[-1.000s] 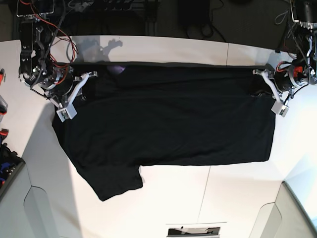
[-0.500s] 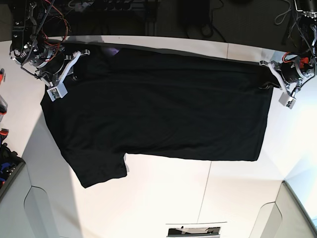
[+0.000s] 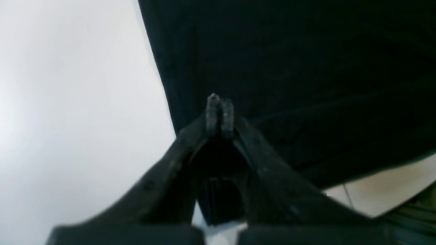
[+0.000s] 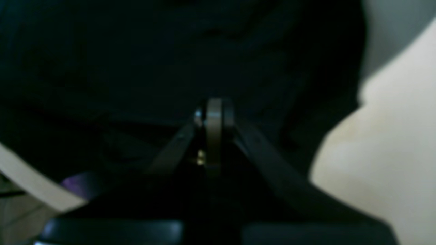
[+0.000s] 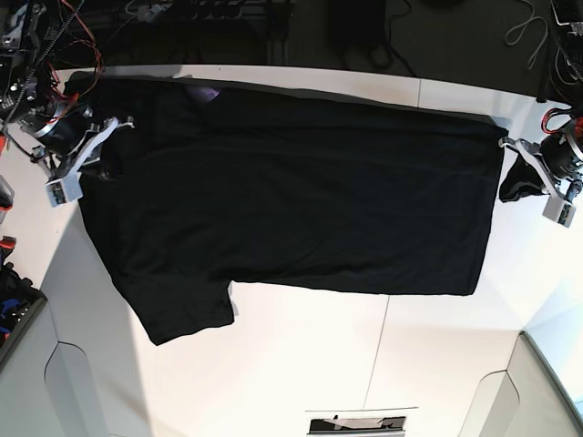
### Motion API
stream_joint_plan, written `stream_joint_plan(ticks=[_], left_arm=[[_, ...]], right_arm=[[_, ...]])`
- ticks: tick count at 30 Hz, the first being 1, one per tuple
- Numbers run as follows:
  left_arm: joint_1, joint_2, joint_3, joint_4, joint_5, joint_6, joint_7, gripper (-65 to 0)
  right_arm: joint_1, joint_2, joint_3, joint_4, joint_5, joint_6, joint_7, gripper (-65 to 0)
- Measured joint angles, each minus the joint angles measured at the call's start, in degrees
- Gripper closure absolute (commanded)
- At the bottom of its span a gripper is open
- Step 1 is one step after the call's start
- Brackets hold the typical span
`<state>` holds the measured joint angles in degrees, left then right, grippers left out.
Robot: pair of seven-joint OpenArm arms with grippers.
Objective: Layout the t-shirt on the table in an organized manner, then fold the t-shirt properly
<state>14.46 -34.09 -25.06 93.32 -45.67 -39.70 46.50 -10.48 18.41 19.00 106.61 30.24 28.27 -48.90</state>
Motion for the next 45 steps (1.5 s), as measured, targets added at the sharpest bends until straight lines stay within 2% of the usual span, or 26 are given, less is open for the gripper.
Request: stream_joint_plan(ticks=[7, 11, 13, 16, 19, 24, 28, 31, 33, 40, 41, 43, 45], left_arm=[[-3.89, 0.07, 0.48, -0.02, 0.09, 0.02, -0.11, 0.0], [-5.49, -0.07, 2.8, -1.33, 0.44, 0.02, -0.24, 0.0], [-7.15, -0.09, 5.2, -2.95, 2.62, 0.09, -1.73, 0.0], [-10.45, -0.09, 8.98, -5.64, 6.29, -0.07, -5.73, -4.8], [-15.3, -0.07, 12.68, -9.46, 9.53, -0.13, -7.15, -9.7], [-24.11, -0.22, 16.5, -18.53, 11.45, -0.15, -8.0, -23.5], [-29.35, -0.2, 18.05, -27.36, 11.54, -0.17, -10.43, -31.7], [-32.54, -0.09, 18.69, -34.56, 11.56, -0.02, -12.87, -32.8], [-34.07, 0.0, 18.71, -38.6, 11.65, 0.02, -14.14, -33.0], [-39.36, 0.57, 18.71, -48.54, 12.02, 0.2, -17.42, -33.1], [-40.3, 0.72, 18.69, -49.86, 12.85, 1.05, -17.62, -33.1], [-41.79, 1.09, 18.69, -52.37, 15.58, 6.01, -19.28, -33.1], [-42.75, 1.36, 18.67, -54.93, 17.09, 7.37, -21.29, -33.1]], right_arm=[[8.81, -0.02, 1.25, -2.01, -0.15, -0.5, 0.13, 0.0], [16.31, -0.04, 1.27, -10.16, -4.57, -5.9, 1.44, 0.0], [21.07, 0.02, 1.33, -16.22, -5.88, -6.86, 2.58, 0.0], [27.65, 0.02, 1.36, -24.7, -6.34, -6.86, 3.72, -2.2], [32.7, 0.02, 1.4, -32.22, -8.09, -6.93, 4.26, -8.3], [38.14, 0.59, 1.4, -42.38, -9.75, -6.84, 7.1, -20.0], [39.39, 3.3, 1.4, -49.05, -10.05, -6.73, 11.74, -27.8], [39.43, 5.07, 1.6, -54.07, -10.49, -7.13, 14.47, -32.1], [39.85, 5.2, 1.62, -57.35, -10.34, -7.13, 14.64, -33.3], [40.04, 3.3, 1.57, -61.7, -8.66, -4.07, 15.54, -33.3], [40.02, 3.19, 1.6, -61.7, -8.68, -4.0, 15.52, -33.2], [39.91, 2.84, 1.6, -61.7, -8.61, -3.87, 15.52, -33.2], [40.02, 2.51, 1.6, -61.68, -8.44, -3.82, 15.13, -33.2]])
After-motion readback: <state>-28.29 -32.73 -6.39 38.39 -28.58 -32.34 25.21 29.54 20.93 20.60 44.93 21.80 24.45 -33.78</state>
